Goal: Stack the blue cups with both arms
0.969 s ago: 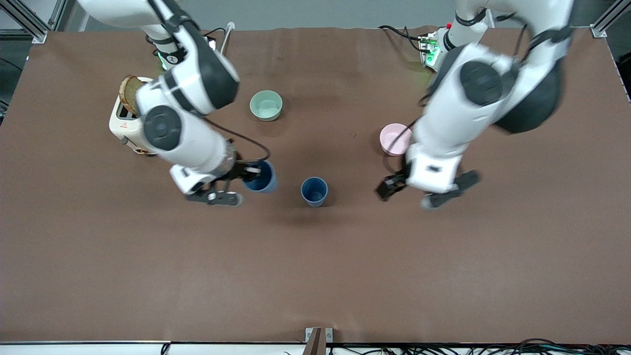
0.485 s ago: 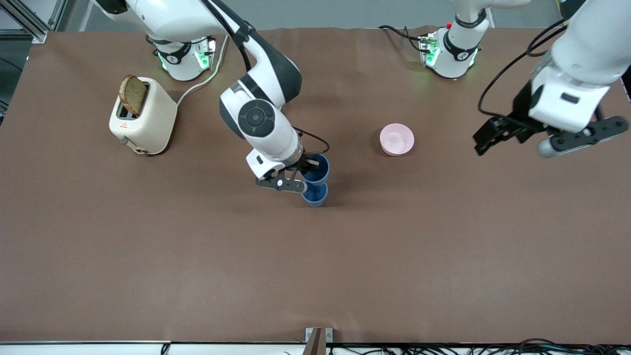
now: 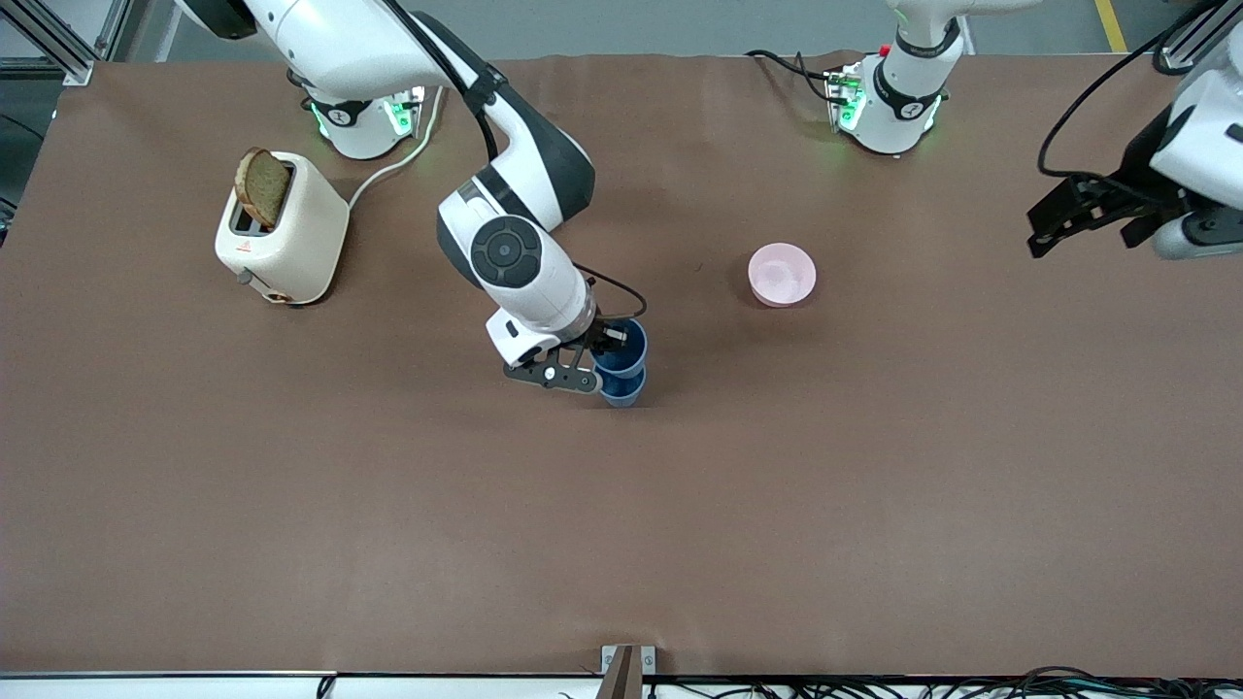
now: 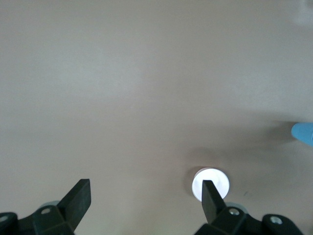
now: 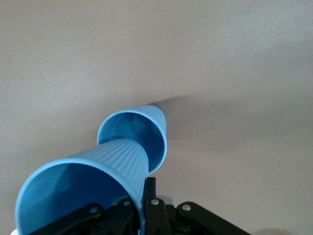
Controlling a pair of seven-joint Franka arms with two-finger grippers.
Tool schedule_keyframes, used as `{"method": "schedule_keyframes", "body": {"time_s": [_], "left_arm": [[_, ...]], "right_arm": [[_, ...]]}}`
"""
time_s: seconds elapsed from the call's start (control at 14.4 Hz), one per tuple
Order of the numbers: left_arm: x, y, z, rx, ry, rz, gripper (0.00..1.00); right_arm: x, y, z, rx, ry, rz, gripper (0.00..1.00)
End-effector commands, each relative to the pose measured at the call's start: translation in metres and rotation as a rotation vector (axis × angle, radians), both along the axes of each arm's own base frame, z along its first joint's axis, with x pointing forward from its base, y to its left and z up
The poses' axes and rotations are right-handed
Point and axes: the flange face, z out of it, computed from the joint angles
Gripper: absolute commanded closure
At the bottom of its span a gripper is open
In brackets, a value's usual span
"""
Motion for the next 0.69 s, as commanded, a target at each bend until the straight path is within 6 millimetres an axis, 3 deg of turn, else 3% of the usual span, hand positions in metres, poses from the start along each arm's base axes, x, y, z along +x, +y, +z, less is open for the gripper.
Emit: {"method": "schedule_keyframes", "body": {"time_s": [0.0,0.14,0.21,0.28,0.42,0.62], "left_arm": [[-0.013,0.017,0.003,0.02,0.008,-0.062,0.0],[-0.014,0.018,0.004,0.021,0.006,-0.071,0.0],[-0.014,0.017,0.003,0.012,0.008,-0.074,0.0],[-0.014,0.017,0.001,0.011,0.013,-0.074,0.0],[-0.012,0.016,-0.005,0.008,0.018,-0.078,0.0],[-0.014,0.01,-0.007,-0.014,0.028,-0.107,0.0]], "right_arm": [[-0.002,0.006,0.002,-0.005,-0.012,0.0,0.97],[-0.002,0.006,0.001,-0.005,-0.011,0.0,0.94],[-0.002,0.006,0.0,-0.006,-0.009,-0.002,0.81],[-0.002,0.006,-0.004,-0.009,-0.005,-0.004,0.55],[-0.002,0.007,-0.003,0.0,-0.015,-0.005,0.34],[0.001,0.005,0.0,0.001,-0.016,-0.01,0.22]]}}
